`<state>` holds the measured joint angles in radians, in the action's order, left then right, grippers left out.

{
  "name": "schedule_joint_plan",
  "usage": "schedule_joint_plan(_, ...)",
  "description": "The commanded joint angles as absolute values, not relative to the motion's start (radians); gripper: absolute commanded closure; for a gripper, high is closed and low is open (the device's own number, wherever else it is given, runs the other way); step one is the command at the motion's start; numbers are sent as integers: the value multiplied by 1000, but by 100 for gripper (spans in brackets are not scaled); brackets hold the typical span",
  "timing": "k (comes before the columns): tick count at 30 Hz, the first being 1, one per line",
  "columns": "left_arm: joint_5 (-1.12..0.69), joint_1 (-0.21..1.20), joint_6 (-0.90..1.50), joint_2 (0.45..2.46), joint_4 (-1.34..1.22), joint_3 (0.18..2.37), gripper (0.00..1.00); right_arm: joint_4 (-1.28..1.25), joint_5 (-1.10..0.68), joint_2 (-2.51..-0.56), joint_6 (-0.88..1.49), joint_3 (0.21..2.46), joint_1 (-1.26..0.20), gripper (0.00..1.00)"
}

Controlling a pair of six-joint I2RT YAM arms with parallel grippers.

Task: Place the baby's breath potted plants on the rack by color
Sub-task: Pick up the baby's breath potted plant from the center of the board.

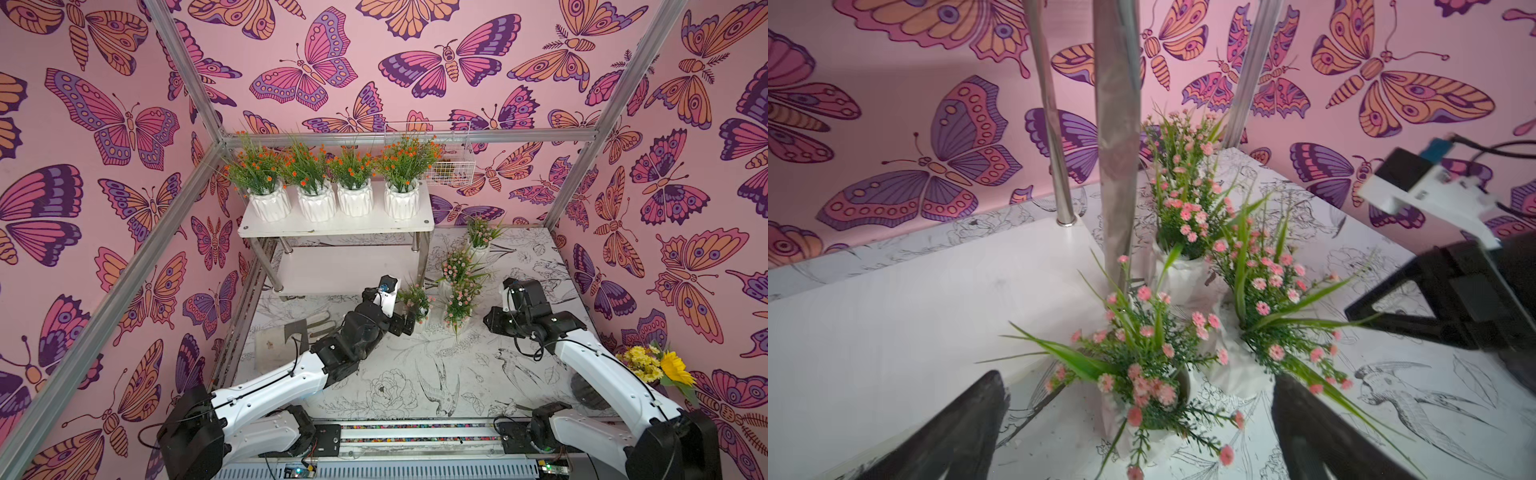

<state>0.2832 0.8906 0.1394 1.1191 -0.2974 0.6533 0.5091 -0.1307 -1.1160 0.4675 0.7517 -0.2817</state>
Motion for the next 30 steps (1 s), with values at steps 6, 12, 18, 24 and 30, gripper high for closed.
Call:
schedule_joint_plan(6,229,960,142,1149,-385,568,0,372,-142,-1244,479,771,-276,75)
schedule_joint_plan(12,249,969,160,1132,-416,526,0,337,-161,-1300,482,793,-276,75)
schedule_joint_plan(18,239,970,157,1145,-416,534,0,327,-163,-1315,480,810,-278,75)
schedule_joint_plan(24,236,972,157,1161,-416,540,0,328,-168,-1340,472,831,-279,74)
schedule_joint_plan(30,235,974,153,1165,-416,545,0,309,-167,-1388,471,849,-294,73)
